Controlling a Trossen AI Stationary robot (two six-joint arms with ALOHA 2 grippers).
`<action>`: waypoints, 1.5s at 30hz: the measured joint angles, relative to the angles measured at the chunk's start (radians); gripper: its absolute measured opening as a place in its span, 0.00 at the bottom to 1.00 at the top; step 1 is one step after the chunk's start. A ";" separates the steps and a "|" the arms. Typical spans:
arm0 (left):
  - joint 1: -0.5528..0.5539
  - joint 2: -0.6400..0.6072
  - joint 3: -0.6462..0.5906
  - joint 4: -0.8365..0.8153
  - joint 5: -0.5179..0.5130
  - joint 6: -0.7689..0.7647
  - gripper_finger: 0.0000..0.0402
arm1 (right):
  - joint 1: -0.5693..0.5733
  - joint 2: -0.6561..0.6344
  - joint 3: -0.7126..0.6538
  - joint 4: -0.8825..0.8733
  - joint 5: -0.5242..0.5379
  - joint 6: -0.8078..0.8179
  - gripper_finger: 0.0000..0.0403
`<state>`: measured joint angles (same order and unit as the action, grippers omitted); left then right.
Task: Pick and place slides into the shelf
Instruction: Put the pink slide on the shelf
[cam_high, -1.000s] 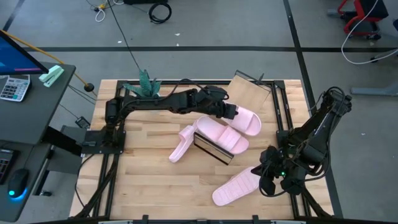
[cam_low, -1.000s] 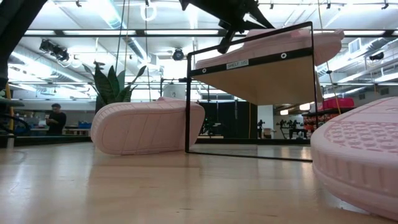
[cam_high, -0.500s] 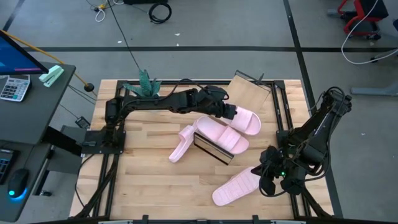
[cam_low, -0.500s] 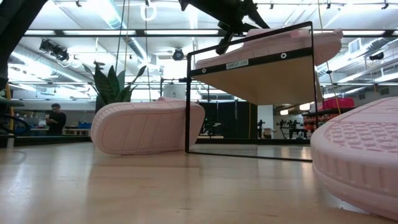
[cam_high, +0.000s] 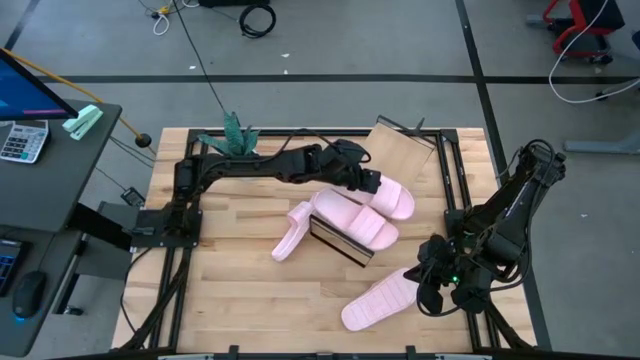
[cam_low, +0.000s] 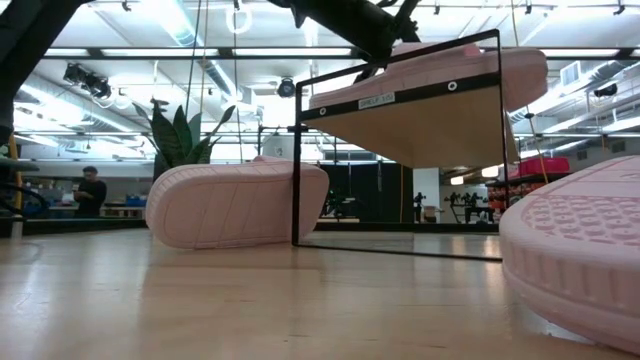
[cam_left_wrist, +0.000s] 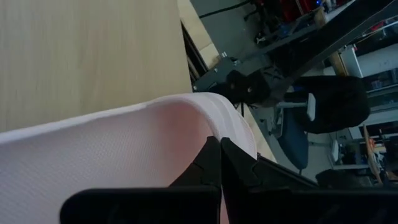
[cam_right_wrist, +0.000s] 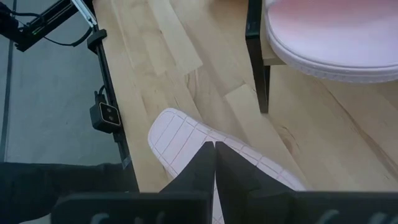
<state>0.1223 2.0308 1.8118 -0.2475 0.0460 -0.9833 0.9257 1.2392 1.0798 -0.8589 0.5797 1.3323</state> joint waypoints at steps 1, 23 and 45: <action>0.001 0.000 0.000 0.000 0.001 0.000 0.00 | 0.000 0.000 0.000 0.000 0.000 0.000 0.05; 0.000 0.000 -0.002 0.002 0.042 0.012 0.18 | 0.000 0.000 0.000 0.000 0.000 -0.001 0.05; 0.074 -0.172 -0.001 -0.242 -0.009 0.260 0.37 | 0.024 -0.001 0.000 -0.024 -0.012 0.058 0.05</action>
<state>0.1968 1.8585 1.8107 -0.4896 0.0373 -0.7228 0.9493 1.2385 1.0798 -0.8832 0.5675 1.3900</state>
